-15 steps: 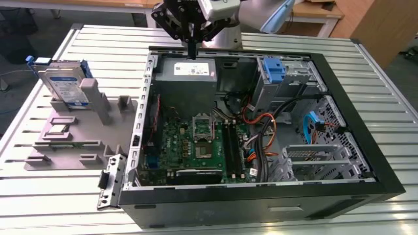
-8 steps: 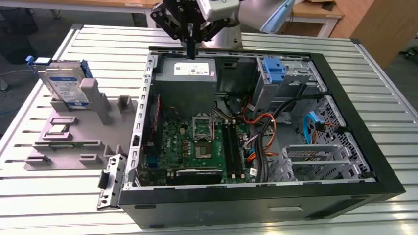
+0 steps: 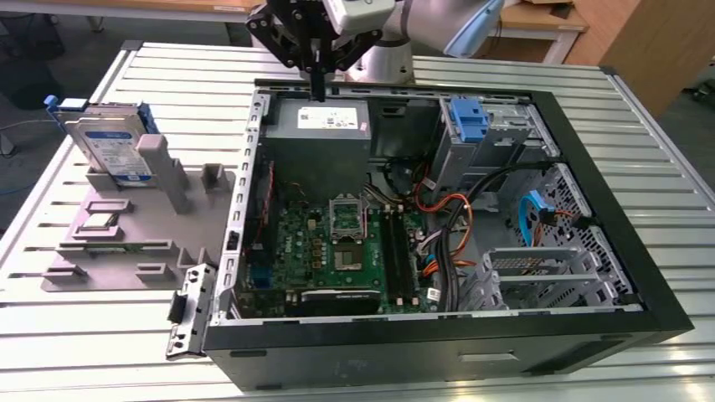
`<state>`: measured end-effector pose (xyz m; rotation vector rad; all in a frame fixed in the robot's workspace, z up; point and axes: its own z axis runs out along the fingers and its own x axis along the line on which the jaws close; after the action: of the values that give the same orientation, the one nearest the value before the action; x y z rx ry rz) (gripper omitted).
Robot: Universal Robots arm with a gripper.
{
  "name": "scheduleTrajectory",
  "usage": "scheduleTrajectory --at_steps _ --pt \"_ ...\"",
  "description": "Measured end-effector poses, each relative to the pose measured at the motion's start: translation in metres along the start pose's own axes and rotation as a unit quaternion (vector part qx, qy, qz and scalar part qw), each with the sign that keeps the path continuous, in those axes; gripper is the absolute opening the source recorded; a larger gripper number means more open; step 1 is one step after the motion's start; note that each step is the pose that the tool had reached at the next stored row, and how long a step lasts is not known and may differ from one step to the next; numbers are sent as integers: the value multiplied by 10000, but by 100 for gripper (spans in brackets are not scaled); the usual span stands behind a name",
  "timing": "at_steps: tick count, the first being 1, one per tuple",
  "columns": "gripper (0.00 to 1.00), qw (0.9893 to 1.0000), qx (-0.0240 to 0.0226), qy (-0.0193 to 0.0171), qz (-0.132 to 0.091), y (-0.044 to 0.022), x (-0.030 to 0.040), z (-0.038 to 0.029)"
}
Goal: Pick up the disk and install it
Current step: 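Reach for the disk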
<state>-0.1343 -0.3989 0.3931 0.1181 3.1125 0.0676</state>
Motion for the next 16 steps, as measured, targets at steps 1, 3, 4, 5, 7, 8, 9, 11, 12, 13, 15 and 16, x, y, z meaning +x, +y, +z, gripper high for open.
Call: scheduleTrajectory --at_steps 1,3,4,5,7,8,9,11,12,13,15,16 --pt "11 10000 0 0 0 -1 17 0" --pt "11 10000 0 0 0 -4 54 -1" --pt "11 10000 0 0 0 -5 71 -1" --pt "11 10000 0 0 0 -6 86 -1" --pt "11 10000 0 0 -1 -9 123 -2" --pt "11 10000 0 0 0 -10 142 -2" --pt "11 10000 0 0 0 -11 162 -2" --pt "11 10000 0 0 0 -15 208 -3" --pt "11 10000 0 -1 0 -16 236 -3" --pt "11 10000 0 -1 -1 -19 264 -4" --pt "11 10000 0 -1 0 -22 317 -5" --pt "11 10000 0 -2 0 -24 344 -5"
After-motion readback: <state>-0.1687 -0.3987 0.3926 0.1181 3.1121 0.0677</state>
